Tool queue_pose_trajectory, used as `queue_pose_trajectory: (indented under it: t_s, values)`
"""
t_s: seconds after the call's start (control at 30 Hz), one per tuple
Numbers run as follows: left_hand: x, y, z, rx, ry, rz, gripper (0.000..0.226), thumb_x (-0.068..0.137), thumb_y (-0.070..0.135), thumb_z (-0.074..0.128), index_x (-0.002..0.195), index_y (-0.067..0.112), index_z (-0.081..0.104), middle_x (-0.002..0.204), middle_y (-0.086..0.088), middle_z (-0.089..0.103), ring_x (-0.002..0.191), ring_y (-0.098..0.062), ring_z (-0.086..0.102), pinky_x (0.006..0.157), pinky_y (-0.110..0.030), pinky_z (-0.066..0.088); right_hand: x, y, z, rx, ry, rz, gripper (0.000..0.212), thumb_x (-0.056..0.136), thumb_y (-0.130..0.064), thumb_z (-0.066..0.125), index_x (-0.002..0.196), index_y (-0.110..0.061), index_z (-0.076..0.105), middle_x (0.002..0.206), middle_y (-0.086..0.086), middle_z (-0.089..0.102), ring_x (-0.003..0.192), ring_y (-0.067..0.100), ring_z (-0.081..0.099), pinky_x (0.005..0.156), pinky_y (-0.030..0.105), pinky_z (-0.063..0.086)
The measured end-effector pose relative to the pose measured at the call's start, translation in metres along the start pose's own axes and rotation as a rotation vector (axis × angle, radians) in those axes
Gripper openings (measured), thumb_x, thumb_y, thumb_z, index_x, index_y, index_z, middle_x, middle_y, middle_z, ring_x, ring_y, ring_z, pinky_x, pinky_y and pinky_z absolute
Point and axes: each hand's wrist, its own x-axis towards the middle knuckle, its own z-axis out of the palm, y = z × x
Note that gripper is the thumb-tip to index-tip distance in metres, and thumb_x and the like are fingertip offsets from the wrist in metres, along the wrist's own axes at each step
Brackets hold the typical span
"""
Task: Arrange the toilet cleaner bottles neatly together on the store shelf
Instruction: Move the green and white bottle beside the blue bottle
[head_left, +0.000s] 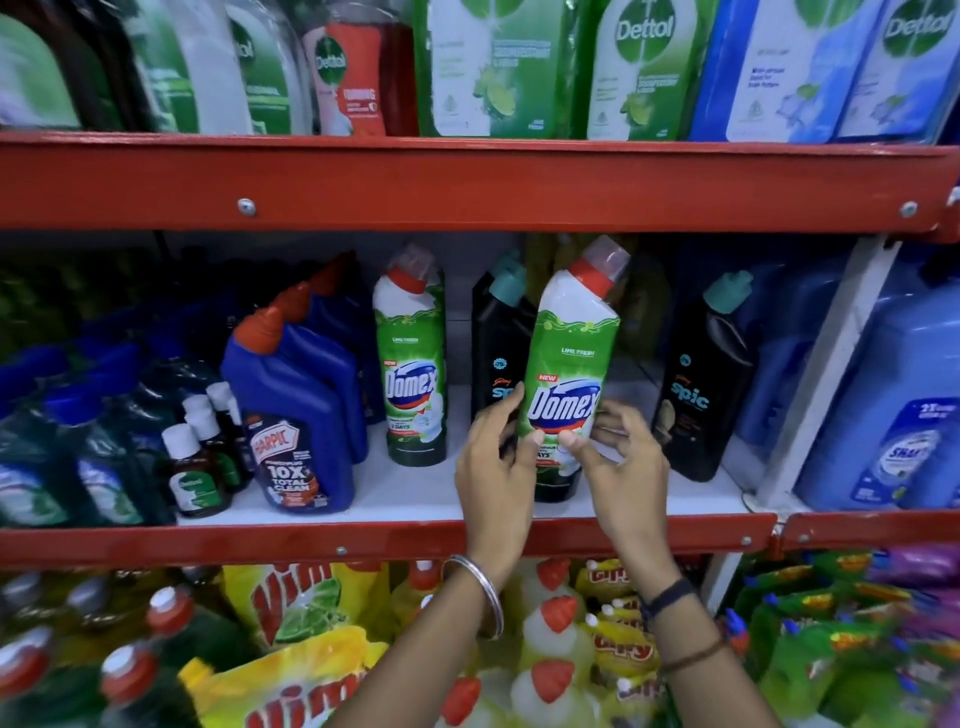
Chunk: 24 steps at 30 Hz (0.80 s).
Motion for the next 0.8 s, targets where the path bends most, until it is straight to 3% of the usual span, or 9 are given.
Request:
queue_pose_trajectory:
  t_s: [0.1,0.17,0.27,0.33,0.4,0.53,0.6,0.73,0.8]
  values:
    - [-0.001,0.002,-0.033,0.019,0.056,0.013,0.046,0.086,0.006,0.062,0.123,0.033,0.056,0.118,0.008,0.063,0.103,0.0,0.062,0.086,-0.016,0.053,-0.014,-0.015,0.027,0.056,-0.04,0.017,0.033,0.078,-0.01,0.073,0.108,-0.016,0.059,0.096,-0.014,0.066,0.089,-0.006,0.063,0.064,0.004,0.046]
    - [0.0,-0.001,-0.052,0.021,0.107,0.009,0.045,0.086,0.004,0.062,0.123,0.027,0.058,0.12,0.002,0.065,0.104,-0.005,0.063,0.086,-0.02,0.054,-0.022,-0.02,0.047,0.081,-0.059,0.025,0.037,0.077,-0.008,0.073,0.111,-0.011,0.06,0.094,-0.012,0.067,0.082,-0.014,0.062,0.065,0.003,0.046]
    - [0.003,-0.008,-0.078,0.016,0.143,0.012,0.047,0.086,0.002,0.06,0.121,0.034,0.056,0.115,-0.001,0.066,0.101,-0.009,0.064,0.078,-0.012,0.053,-0.031,-0.024,0.077,0.081,-0.092,0.024,0.041,0.077,-0.008,0.074,0.115,-0.008,0.059,0.097,-0.003,0.069,0.081,-0.016,0.061,0.063,0.002,0.046]
    - [0.007,-0.014,-0.092,0.02,0.153,0.013,0.044,0.087,0.001,0.059,0.123,0.027,0.058,0.115,-0.001,0.067,0.101,-0.007,0.064,0.076,-0.006,0.048,-0.036,-0.027,0.092,0.087,-0.104,0.019,0.043,0.077,-0.007,0.073,0.117,-0.009,0.059,0.099,-0.002,0.069,0.083,-0.013,0.062,0.063,0.001,0.045]
    - [0.01,-0.02,-0.101,0.035,0.165,0.021,0.043,0.087,0.0,0.058,0.122,0.024,0.059,0.117,-0.003,0.067,0.101,-0.004,0.063,0.078,-0.005,0.047,-0.039,-0.029,0.104,0.094,-0.113,0.02,0.045,0.077,-0.006,0.073,0.12,-0.009,0.059,0.102,-0.002,0.068,0.087,-0.008,0.063,0.066,0.001,0.045]
    - [0.014,-0.029,-0.108,0.0,0.181,-0.005,0.046,0.088,-0.001,0.056,0.126,0.025,0.055,0.123,-0.005,0.063,0.11,-0.013,0.062,0.082,-0.009,0.05,-0.039,-0.029,0.116,0.073,-0.138,0.024,0.046,0.077,-0.005,0.072,0.12,-0.009,0.06,0.099,-0.007,0.065,0.084,-0.019,0.059,0.066,0.001,0.046]
    - [0.013,-0.032,-0.11,-0.006,0.178,-0.01,0.041,0.092,0.004,0.053,0.129,0.021,0.054,0.126,-0.004,0.061,0.112,-0.011,0.06,0.083,-0.009,0.05,-0.038,-0.027,0.119,0.057,-0.154,0.027,0.046,0.076,-0.007,0.073,0.12,-0.01,0.059,0.101,-0.004,0.067,0.087,-0.014,0.061,0.07,0.004,0.049]
    - [0.011,-0.032,-0.111,-0.002,0.15,-0.003,0.036,0.097,0.013,0.045,0.132,0.02,0.05,0.126,0.005,0.055,0.106,0.015,0.053,0.079,-0.002,0.045,-0.034,-0.024,0.118,0.028,-0.177,0.027,0.048,0.078,-0.014,0.073,0.123,-0.011,0.056,0.112,0.001,0.067,0.101,0.011,0.063,0.075,0.015,0.054]
    - [0.011,-0.033,-0.111,-0.012,0.136,-0.015,0.036,0.098,0.015,0.044,0.133,0.022,0.049,0.128,0.004,0.055,0.106,0.015,0.053,0.081,-0.004,0.046,-0.033,-0.024,0.117,0.021,-0.185,0.025,0.048,0.078,-0.015,0.073,0.123,-0.012,0.055,0.113,0.001,0.066,0.102,0.013,0.063,0.077,0.017,0.054]
